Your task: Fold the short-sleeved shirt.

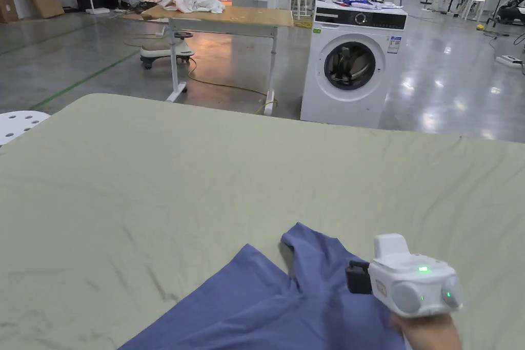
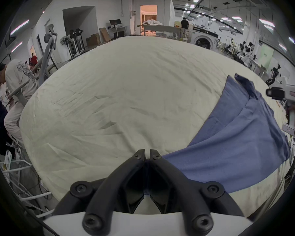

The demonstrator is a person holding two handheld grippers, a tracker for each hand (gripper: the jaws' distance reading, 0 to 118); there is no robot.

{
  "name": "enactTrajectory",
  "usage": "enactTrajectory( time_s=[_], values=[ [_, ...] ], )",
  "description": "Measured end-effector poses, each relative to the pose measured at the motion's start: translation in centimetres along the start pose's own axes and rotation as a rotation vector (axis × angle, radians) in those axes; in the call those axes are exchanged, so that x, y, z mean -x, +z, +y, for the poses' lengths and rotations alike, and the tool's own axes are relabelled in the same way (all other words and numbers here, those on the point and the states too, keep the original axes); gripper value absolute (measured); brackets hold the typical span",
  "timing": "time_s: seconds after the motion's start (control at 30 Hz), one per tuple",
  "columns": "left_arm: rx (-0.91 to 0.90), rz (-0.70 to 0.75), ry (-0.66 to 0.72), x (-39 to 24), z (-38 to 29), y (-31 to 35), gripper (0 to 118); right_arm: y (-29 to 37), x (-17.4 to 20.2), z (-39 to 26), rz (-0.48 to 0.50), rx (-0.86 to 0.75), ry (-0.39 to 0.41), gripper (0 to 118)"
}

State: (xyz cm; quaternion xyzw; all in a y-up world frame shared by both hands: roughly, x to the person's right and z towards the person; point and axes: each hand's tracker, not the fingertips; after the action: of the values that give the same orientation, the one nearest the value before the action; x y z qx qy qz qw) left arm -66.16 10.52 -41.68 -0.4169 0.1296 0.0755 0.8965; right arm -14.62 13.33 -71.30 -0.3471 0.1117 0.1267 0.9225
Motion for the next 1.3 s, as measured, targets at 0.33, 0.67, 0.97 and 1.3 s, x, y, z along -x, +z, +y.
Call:
enactTrajectory(
  time_s=[0.33,0.67,0.97,1.3],
  values=[
    [-0.032,-0.034,0.050,0.0,-0.1,1.4,0,-8.9,-1.6,3.2,0.111,0.189,0.084,78],
    [-0.070,-0.045,0.062,-0.8,0.6,2.1,0,-7.0,-1.3,2.7,0.139,0.171,0.030,0],
    [-0.211,-0.069,0.041,-1.3,3.7,5.1,0,4.4,-3.9,3.6,0.107,-0.086,-0.040,0],
    [-0.410,-0.156,-0.003,-4.0,13.8,9.7,0,19.7,-9.7,7.8,-0.085,-0.336,-0.101,0]
  ],
)
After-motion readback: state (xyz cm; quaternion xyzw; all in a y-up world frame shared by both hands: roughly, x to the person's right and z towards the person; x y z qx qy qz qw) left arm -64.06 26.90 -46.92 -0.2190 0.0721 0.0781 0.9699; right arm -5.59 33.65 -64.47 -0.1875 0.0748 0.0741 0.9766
